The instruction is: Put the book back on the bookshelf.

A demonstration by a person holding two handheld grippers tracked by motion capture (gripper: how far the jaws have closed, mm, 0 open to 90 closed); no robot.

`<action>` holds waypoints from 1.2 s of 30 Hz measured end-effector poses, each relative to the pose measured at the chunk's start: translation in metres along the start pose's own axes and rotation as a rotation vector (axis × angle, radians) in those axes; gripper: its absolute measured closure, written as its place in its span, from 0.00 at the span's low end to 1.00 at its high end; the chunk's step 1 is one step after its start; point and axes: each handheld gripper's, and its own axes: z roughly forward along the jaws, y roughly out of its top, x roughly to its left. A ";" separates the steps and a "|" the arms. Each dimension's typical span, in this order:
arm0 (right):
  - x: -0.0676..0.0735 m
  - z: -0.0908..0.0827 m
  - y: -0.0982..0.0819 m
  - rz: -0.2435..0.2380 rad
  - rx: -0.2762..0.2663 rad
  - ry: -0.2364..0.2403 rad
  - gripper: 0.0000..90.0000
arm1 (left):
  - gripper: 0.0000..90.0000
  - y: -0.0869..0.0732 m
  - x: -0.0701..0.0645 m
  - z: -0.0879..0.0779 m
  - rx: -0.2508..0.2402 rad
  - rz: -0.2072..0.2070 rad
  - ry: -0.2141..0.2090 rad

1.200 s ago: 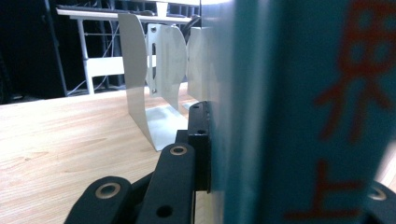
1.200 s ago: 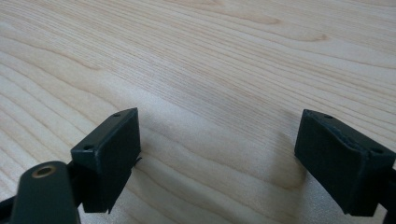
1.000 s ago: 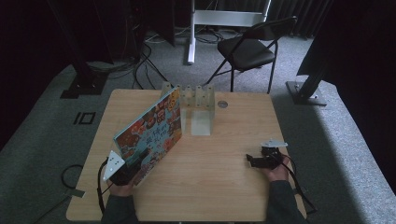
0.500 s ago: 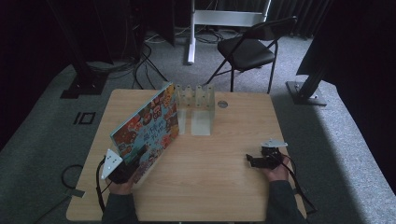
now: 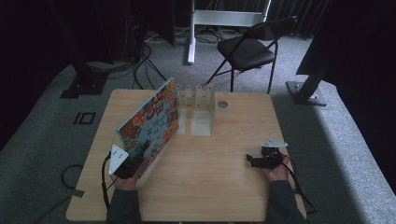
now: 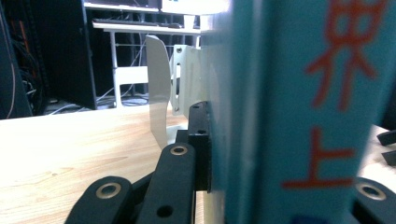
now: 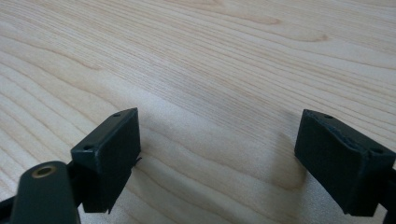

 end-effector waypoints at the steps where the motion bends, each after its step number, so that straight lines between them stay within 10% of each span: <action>1: 0.000 0.000 0.000 0.000 0.000 0.000 0.16 | 0.90 0.000 0.000 0.000 0.000 0.000 0.003; 36: 0.000 0.000 0.000 -0.001 0.000 0.002 0.16 | 0.90 0.004 -0.014 0.025 -0.003 -0.022 0.113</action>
